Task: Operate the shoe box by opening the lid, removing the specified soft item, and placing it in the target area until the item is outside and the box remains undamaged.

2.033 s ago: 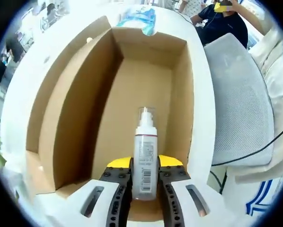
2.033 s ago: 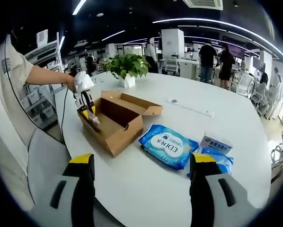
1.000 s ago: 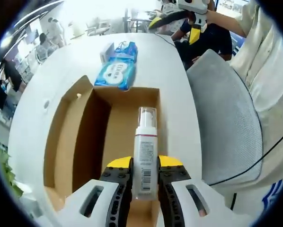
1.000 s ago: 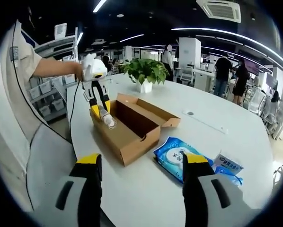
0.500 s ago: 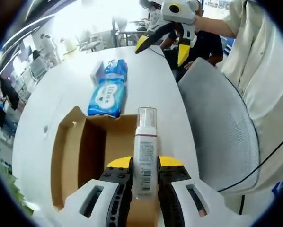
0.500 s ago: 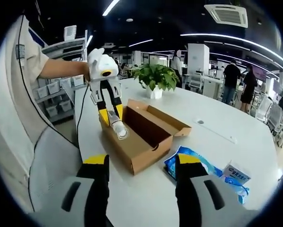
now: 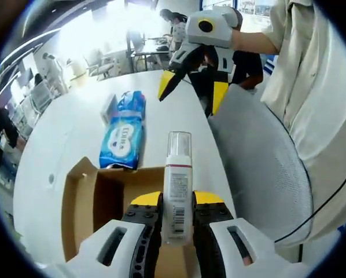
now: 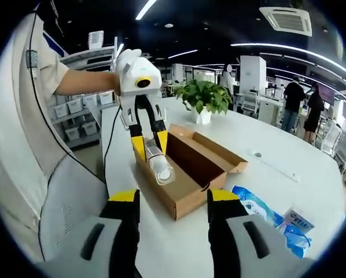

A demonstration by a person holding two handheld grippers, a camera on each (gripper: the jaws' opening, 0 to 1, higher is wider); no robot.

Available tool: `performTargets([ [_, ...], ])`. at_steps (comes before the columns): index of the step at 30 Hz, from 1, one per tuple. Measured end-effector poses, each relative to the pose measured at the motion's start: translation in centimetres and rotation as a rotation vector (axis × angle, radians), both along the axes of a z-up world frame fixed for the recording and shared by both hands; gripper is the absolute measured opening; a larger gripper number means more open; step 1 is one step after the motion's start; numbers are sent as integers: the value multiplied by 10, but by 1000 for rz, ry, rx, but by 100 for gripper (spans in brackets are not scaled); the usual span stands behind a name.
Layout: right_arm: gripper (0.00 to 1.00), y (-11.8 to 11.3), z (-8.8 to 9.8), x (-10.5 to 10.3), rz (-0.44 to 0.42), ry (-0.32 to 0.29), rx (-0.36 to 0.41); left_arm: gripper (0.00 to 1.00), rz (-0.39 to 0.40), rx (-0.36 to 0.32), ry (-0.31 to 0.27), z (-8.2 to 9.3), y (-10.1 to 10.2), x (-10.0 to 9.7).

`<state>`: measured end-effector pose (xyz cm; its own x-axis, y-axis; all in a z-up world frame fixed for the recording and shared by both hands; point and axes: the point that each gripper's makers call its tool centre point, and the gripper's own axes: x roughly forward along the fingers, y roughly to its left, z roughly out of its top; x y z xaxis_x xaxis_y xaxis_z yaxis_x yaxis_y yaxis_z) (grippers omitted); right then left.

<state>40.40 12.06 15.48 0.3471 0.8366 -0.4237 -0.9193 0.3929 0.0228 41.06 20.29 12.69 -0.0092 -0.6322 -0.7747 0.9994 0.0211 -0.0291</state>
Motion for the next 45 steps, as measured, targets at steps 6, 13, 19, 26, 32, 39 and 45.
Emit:
performTargets([
  [6, 38, 8, 2, -5, 28, -5, 5, 17, -31, -52, 4, 10, -17, -5],
  [13, 33, 14, 7, -6, 44, -18, 19, 17, -65, -91, 8, 17, -29, -12],
  [19, 28, 19, 10, -10, 64, -28, 28, 17, -85, -123, 15, 21, -36, -14],
  [26, 21, 22, 13, -12, 85, -47, 33, 17, -122, -174, 16, 27, -45, -19],
  [32, 20, 22, 17, -16, 107, -71, 35, 17, -145, -192, 16, 28, -51, -20],
  [39, 18, 22, 18, -18, 110, -80, 39, 18, -159, -198, 22, 25, -53, -21],
  [45, 18, 21, 18, -17, 91, -54, 40, 18, -147, -207, 34, 24, -55, -21],
])
